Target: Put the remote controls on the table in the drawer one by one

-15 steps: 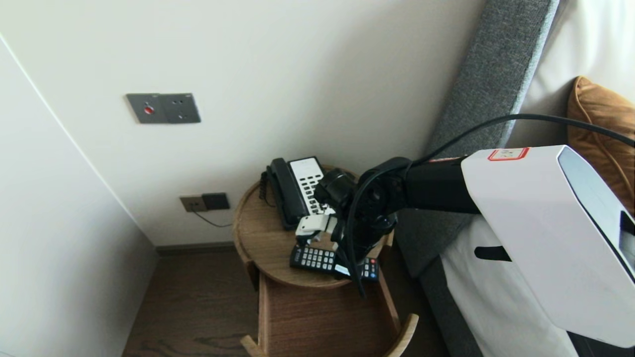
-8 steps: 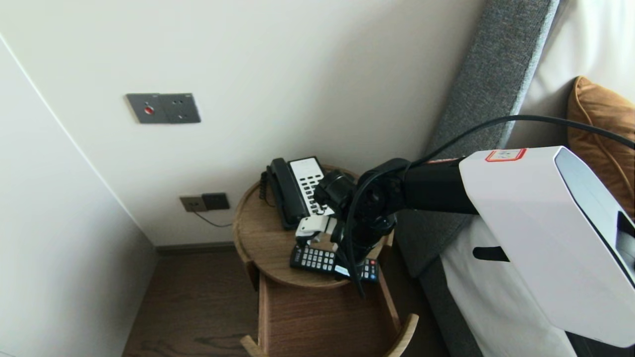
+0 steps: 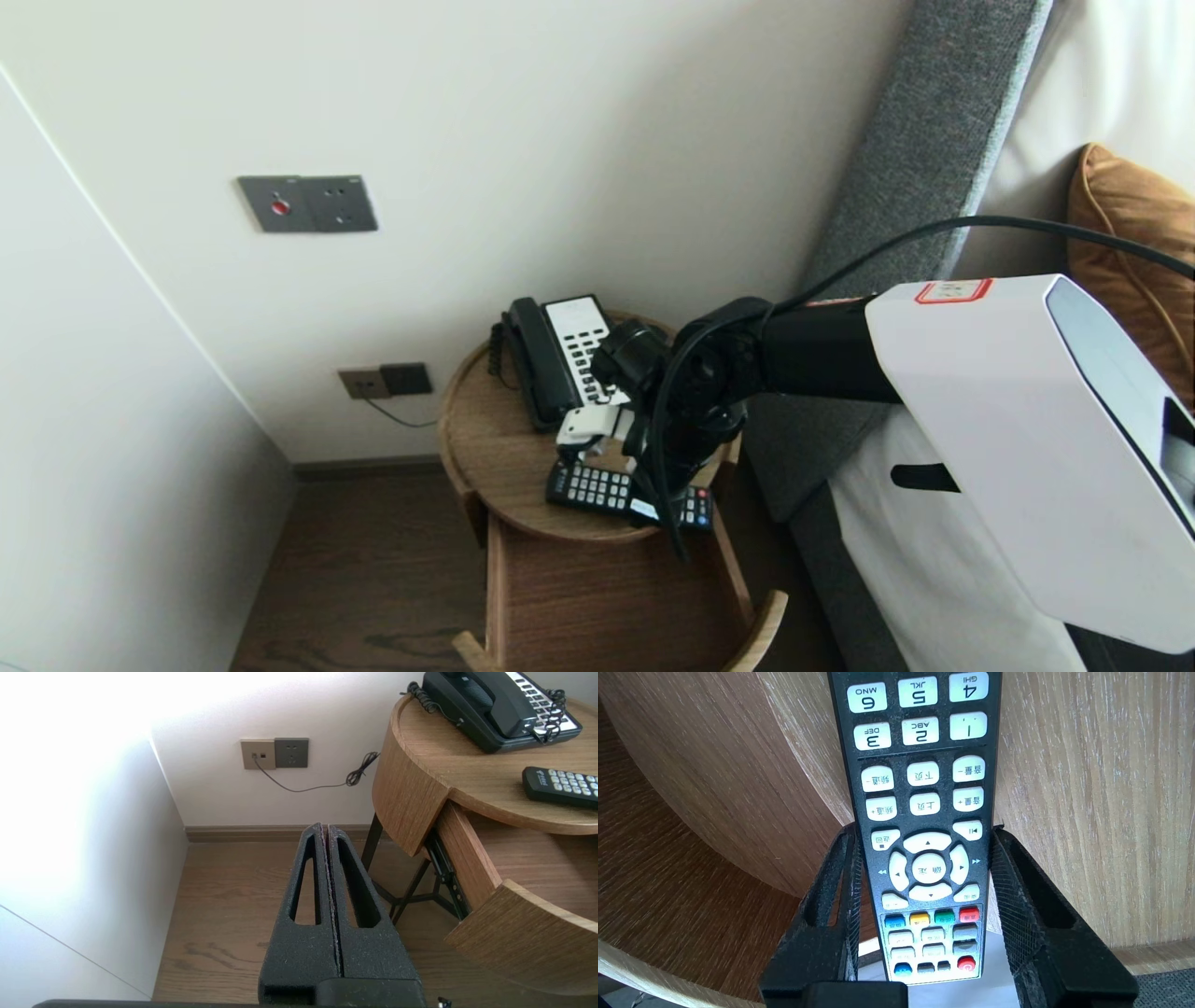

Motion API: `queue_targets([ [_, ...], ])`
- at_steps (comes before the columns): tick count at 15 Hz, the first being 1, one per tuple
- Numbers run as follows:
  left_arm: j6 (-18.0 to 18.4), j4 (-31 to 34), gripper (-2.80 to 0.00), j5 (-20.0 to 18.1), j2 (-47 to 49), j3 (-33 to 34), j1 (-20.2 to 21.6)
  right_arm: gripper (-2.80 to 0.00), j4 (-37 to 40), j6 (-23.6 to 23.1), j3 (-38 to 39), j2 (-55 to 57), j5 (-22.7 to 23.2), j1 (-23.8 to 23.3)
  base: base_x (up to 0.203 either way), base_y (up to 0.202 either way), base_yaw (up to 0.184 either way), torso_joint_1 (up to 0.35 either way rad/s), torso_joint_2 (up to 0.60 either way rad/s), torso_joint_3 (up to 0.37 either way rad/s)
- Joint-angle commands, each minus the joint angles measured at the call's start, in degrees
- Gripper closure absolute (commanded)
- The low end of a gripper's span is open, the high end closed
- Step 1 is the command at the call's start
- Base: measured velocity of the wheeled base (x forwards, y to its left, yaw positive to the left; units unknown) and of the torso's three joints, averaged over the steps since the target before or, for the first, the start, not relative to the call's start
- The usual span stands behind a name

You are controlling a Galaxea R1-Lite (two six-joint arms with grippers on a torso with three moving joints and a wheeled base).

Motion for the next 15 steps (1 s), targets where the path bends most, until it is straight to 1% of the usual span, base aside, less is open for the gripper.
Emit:
queue_targets([
  [1, -0.04, -0.05, 0.00, 0.02, -0.26, 0.09, 0.02, 0.00, 0.22, -0.20, 0.01, 0.00, -0.04, -0.02, 0.000, 0.000, 0.000, 0.000, 0.00, 0.000],
  [7, -0.04, -0.05, 0.00, 0.02, -0.26, 0.09, 0.02, 0.00, 0.74, -0.11, 0.36, -0.95, 0.23, 0.69, 0.000, 0.000, 0.000, 0.000, 0.00, 0.000],
  [15, -0.04, -0.05, 0.00, 0.02, -0.26, 0.09, 0.02, 0.00, 0.22, 0.77, 0.08, 0.53, -0.04, 0.60, 0.000, 0.000, 0.000, 0.000, 0.00, 0.000],
])
